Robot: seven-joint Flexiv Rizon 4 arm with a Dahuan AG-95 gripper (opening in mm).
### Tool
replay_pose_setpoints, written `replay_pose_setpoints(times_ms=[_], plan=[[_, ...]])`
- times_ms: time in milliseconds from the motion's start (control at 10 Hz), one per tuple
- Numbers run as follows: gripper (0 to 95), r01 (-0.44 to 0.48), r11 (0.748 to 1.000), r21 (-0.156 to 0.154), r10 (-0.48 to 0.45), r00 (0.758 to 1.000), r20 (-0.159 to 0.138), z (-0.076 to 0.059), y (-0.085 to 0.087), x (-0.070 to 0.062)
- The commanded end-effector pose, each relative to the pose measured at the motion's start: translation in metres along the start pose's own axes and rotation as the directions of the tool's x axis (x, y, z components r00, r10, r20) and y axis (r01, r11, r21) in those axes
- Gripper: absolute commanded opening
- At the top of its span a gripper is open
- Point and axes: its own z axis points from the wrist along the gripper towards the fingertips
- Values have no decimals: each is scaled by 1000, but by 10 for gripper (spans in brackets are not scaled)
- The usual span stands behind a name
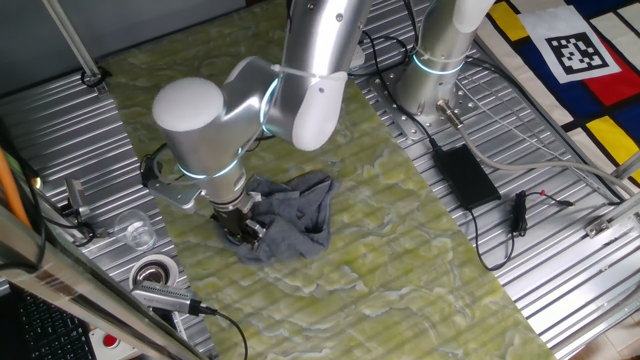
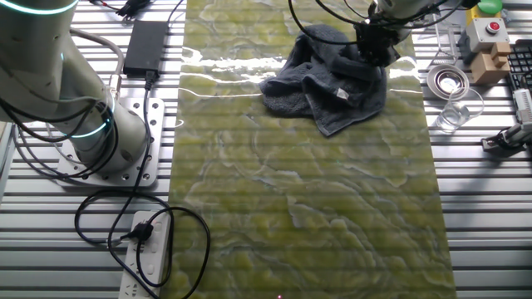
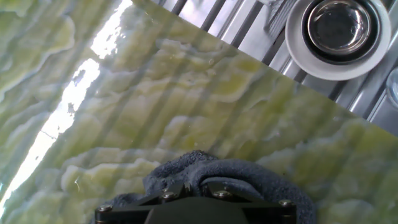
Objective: Clean the table with a cloth
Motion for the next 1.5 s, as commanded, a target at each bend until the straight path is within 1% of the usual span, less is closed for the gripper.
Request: replay_pose_setpoints(times_ms=[100,200,300,600,800,1000,1100,1200,1300,1500], plan=[[0,4,1000,12,-4,1000,-9,0,-1,-1],[190,24,1000,10,-24,1000,-12,0,-1,-1],[570,33,999,9,-33,999,-12,0,-1,-1],[570,59,998,7,-59,998,-8,0,-1,-1],[570,77,997,-3,-77,997,-16,0,-1,-1],[570,92,996,-7,-92,995,-23,0,-1,-1],[570,106,994,-2,-106,994,-30,0,-1,-1],[570,105,995,-1,-105,994,-31,0,-1,-1],[570,99,995,8,-99,994,-38,1,-1,-2],[570,88,996,11,-88,995,-36,2,-1,-4]])
